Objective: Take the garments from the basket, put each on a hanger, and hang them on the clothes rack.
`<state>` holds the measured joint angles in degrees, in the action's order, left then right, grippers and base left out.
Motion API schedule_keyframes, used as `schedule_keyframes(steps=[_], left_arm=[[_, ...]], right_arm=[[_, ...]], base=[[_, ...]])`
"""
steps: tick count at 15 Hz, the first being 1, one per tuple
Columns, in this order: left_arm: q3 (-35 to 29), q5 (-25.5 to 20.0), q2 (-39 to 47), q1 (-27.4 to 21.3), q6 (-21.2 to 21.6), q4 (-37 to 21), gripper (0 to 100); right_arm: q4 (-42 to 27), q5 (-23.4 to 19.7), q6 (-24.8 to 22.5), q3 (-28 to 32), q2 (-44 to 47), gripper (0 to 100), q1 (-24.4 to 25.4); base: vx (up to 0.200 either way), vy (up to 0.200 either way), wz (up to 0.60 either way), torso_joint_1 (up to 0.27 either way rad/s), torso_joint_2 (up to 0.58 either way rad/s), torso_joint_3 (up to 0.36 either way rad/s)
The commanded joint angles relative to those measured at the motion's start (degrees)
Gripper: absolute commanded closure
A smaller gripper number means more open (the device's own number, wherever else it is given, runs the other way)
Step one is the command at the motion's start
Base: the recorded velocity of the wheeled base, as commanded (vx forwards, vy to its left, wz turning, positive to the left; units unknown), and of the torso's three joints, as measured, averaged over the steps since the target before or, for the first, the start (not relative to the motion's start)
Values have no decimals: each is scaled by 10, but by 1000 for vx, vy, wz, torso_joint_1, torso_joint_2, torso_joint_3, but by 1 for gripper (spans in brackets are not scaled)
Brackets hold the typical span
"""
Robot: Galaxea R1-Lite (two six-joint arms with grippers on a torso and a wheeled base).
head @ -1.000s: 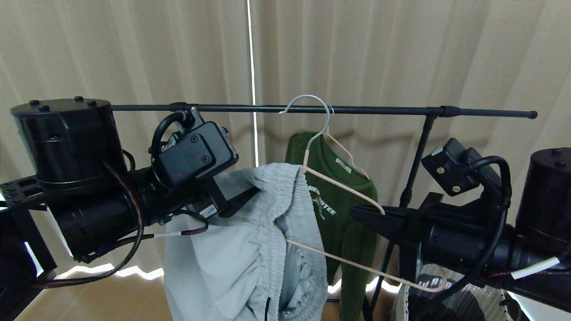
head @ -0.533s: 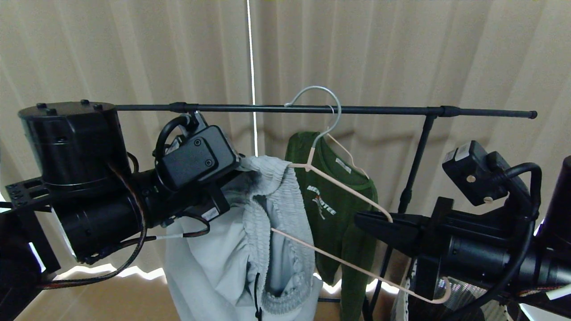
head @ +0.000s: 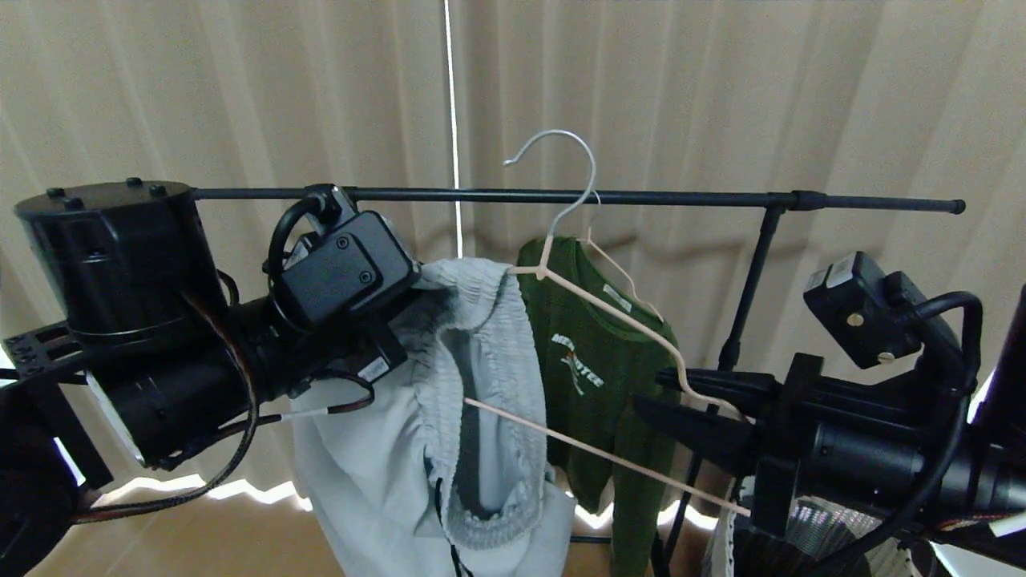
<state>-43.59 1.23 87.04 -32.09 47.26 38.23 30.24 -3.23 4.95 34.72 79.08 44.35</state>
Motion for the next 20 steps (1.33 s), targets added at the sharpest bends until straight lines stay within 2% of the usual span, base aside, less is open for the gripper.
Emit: schedule_keyframes(steps=[1, 3, 5, 7, 9, 11, 12, 13, 14, 15, 17, 20], left_arm=[[11, 48, -3, 17, -2, 4, 100], [22, 97, -5, 24, -29, 4, 100], [30, 185, -4, 25, -72, 3, 100], [28, 232, -4, 25, -103, 3, 100], [15, 238, -4, 24, -138, 3, 100], [-13, 238, 1, 19, -203, -2, 100], [-18, 238, 0, 17, -216, -4, 100], [-19, 238, -2, 13, -223, -5, 100], [-20, 237, -6, 4, -241, -5, 100], [-23, 237, -6, -6, -248, -5, 100], [-27, 237, -13, -23, -249, -4, 100], [-31, 237, -18, -56, -249, -4, 100]], right_arm=[[1, 1, -1, -2, 2, 0, -2], [1, 2, -14, -5, 1, 0, -10], [16, 4, -52, -17, 8, 0, -35], [43, 14, -67, -40, 19, 0, -41], [49, 29, -65, -43, 34, 0, -40], [50, 32, -59, -39, 47, 0, -37], [53, 32, -50, -37, 51, 0, -29], [56, 32, -36, -35, 52, 0, -16], [60, 34, 9, -25, 63, 0, 14], [61, 40, 26, -17, 77, 0, 29], [70, 67, 32, 3, 110, 0, 50], [151, 82, 29, 6, 169, 0, 53]], base=[[0, 0, 0, 0, 0, 0], [0, 0, 0, 0, 0, 0], [0, 0, 0, 0, 0, 0], [0, 0, 0, 0, 0, 0], [0, 0, 0, 0, 0, 0], [0, 0, 0, 0, 0, 0], [0, 0, 0, 0, 0, 0], [0, 0, 0, 0, 0, 0], [0, 0, 0, 0, 0, 0], [0, 0, 0, 0, 0, 0], [0, 0, 0, 0, 0, 0], [0, 0, 0, 0, 0, 0]])
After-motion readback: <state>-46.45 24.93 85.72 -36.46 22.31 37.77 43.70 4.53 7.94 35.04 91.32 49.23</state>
